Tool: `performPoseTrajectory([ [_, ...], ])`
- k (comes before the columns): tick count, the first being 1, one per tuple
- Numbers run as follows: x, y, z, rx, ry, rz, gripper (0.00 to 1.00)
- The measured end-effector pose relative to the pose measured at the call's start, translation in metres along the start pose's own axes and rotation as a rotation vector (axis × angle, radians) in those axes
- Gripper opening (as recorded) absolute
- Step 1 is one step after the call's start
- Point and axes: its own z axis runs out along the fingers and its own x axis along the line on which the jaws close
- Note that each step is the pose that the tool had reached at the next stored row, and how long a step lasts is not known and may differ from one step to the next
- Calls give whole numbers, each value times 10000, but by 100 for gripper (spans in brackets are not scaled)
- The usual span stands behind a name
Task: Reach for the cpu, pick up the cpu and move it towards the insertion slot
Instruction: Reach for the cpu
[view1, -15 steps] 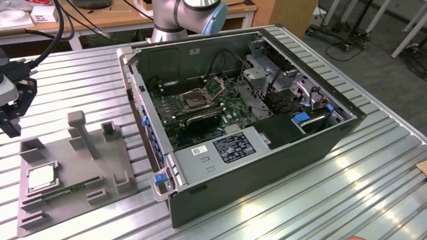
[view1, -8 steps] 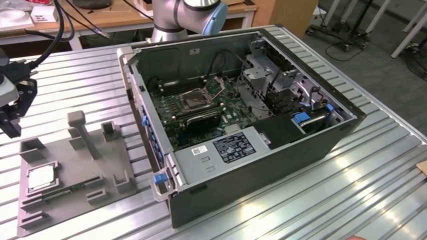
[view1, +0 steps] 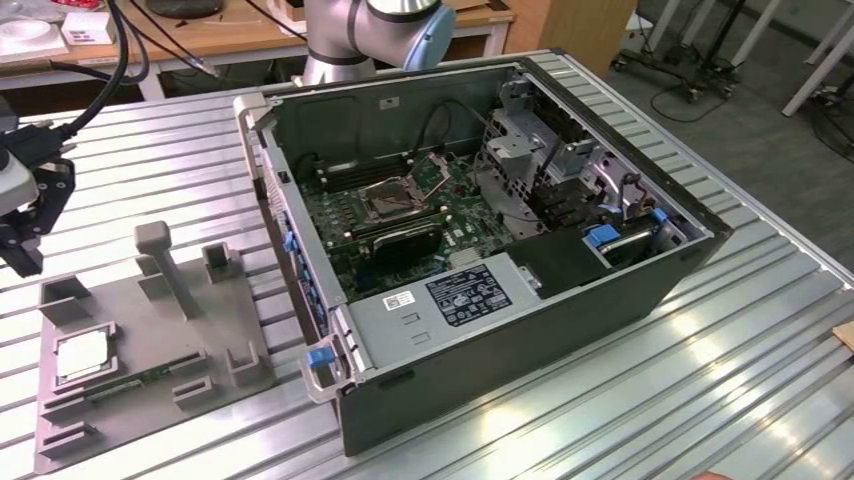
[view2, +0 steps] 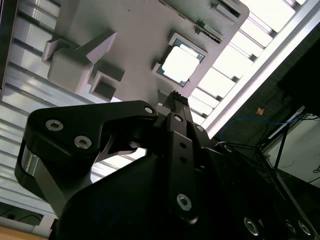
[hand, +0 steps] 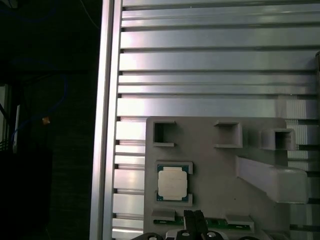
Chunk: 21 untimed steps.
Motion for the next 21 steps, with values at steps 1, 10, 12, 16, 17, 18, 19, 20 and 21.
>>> performPoseTrajectory([
  [1,1,0,2,0,0,0,11],
  [10,12,-1,34,-1,0,0,11],
  [12,13,-1,44,0,0,1,11],
  [16,19,-3,62,0,1,1,11],
  [17,21,-3,67,0,0,1,11],
  [18,22,-3,71,0,0,0,11],
  [19,24,-3,75,0,1,0,11],
  [20,25,-3,76,0,1,0,11],
  [21,25,-3,76,1,2,1,11],
])
